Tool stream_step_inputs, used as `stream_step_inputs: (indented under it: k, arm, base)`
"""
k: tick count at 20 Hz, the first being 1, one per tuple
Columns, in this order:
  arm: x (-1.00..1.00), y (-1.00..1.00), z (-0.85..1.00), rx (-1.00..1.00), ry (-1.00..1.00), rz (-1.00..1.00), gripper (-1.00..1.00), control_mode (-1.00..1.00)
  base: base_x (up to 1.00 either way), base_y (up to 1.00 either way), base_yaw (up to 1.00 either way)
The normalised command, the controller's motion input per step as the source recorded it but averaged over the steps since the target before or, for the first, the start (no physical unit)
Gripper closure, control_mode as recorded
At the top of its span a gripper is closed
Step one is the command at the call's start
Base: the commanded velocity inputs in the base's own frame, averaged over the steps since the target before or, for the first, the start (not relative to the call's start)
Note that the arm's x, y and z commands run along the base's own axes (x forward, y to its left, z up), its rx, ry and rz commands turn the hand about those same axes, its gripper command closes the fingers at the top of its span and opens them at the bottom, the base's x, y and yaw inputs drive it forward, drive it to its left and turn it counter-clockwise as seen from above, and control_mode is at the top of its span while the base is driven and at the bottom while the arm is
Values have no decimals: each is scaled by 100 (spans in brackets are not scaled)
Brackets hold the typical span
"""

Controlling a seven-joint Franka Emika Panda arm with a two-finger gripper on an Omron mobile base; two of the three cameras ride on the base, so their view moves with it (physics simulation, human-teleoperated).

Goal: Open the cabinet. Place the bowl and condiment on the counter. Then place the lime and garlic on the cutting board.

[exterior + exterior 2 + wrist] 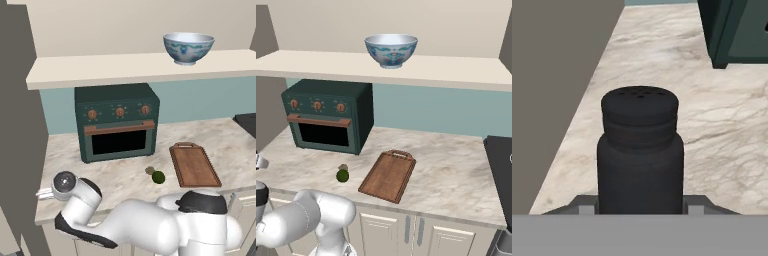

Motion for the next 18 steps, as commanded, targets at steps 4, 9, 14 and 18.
stream_step_inputs:
  k: [4,9,14,18]
  arm:
    - [-9,4,-25,0,0,0,100,-100]
    - [-4,1,-25,0,0,0,100,-100]
    - [0,0,-26,0,0,0,100,-100]
    - [0,0,-26,0,0,0,100,-100]
  base:
    - [0,0,0]
    - [0,0,0]
    - [0,0,0]
    - [0,0,0]
